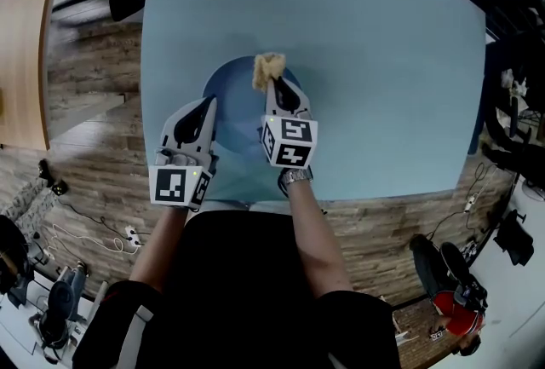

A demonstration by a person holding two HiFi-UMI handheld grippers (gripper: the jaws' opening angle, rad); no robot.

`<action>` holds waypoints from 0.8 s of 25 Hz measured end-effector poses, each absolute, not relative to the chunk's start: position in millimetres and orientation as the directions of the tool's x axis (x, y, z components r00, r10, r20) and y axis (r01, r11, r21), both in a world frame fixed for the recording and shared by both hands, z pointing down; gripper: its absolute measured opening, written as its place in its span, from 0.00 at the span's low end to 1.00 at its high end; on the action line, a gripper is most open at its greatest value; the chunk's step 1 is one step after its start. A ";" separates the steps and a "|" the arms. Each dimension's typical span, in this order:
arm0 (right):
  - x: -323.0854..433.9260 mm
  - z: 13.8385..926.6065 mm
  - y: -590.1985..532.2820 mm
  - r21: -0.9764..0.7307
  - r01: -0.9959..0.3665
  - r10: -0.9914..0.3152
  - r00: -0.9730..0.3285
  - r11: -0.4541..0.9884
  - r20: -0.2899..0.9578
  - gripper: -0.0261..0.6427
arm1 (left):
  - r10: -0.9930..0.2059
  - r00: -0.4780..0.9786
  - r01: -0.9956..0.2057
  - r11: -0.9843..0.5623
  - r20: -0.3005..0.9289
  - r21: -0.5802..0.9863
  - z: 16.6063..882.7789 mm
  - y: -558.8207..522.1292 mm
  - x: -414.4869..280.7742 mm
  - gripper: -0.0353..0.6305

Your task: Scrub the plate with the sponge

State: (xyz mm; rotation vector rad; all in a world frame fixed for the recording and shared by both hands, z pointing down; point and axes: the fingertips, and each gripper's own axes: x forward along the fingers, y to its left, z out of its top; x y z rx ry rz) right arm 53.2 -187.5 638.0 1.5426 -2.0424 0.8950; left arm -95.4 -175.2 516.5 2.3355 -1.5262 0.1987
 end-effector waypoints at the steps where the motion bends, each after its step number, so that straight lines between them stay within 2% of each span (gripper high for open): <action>1: 56.1 638.0 -186.0 -0.235 -0.958 -0.682 -0.284 0.167 0.674 0.09 | -0.860 0.414 -0.908 -0.365 0.299 0.207 516.5 -174.6 -95.0 0.06; 13: 88.9 634.4 -168.0 -0.209 -0.973 -0.692 -0.216 0.095 0.689 0.09 | -0.855 0.429 -0.901 -0.382 0.292 0.204 512.6 -167.6 -91.3 0.06; 20: 73.8 620.7 -160.9 -0.236 -0.963 -0.700 -0.259 0.131 0.665 0.09 | -0.859 0.423 -0.904 -0.377 0.288 0.201 509.3 -160.4 -91.1 0.06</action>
